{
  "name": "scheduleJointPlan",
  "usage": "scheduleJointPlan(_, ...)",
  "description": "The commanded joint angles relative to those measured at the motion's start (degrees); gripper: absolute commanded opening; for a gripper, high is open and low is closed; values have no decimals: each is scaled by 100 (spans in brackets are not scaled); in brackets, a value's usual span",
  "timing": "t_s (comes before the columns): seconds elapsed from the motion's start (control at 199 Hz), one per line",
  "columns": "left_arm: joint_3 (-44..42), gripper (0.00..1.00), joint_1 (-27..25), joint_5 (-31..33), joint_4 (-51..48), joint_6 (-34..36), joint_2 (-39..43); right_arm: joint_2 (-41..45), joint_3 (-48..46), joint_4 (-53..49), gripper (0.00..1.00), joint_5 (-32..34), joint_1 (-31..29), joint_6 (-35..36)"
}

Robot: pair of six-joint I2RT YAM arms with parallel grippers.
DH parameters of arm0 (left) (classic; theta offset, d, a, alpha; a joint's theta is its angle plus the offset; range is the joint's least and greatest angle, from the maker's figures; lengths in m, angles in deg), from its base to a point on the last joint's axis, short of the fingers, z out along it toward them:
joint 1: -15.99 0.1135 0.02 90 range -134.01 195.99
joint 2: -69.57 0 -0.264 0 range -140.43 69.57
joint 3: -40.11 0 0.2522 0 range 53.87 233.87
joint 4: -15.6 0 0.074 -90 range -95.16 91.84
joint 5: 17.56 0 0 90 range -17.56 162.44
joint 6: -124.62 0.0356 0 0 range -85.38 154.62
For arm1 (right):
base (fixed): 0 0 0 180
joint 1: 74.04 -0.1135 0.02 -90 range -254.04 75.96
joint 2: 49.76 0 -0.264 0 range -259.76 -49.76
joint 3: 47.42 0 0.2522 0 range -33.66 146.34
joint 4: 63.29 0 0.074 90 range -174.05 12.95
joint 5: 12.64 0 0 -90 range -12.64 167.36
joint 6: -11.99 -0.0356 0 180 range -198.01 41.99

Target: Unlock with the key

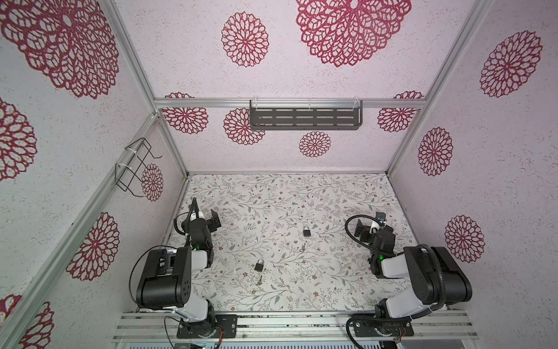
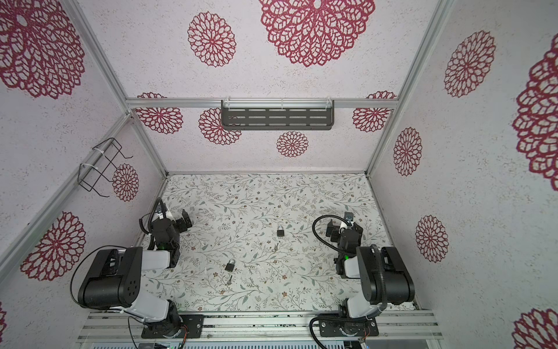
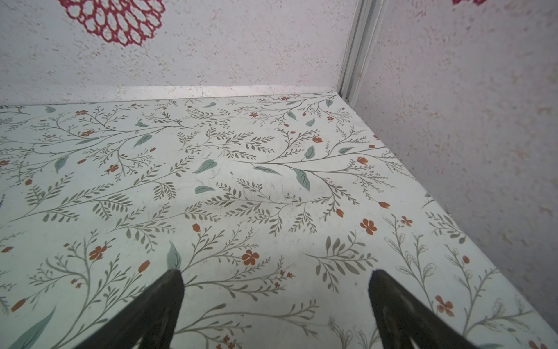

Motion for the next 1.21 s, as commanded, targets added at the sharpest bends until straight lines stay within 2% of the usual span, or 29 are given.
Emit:
scheduleJointPlan(0.0, -19, 100, -23, -75, 165, 162, 22, 77, 48, 288, 99, -1, 9, 66)
scheduleJointPlan(1.025, -58, 100, -25, -55, 209, 159, 60, 103, -2, 359, 99, -25, 9, 49)
scheduleJointPlan(1.095, -94, 100, -27, -24, 191, 130, 160, 248, -97, 442, 99, 26, 9, 14)
scheduleJointPlan(1.201, -193, 100, -29, -14, 63, 135, 514, 703, -71, 4, 99, 60, 9, 10)
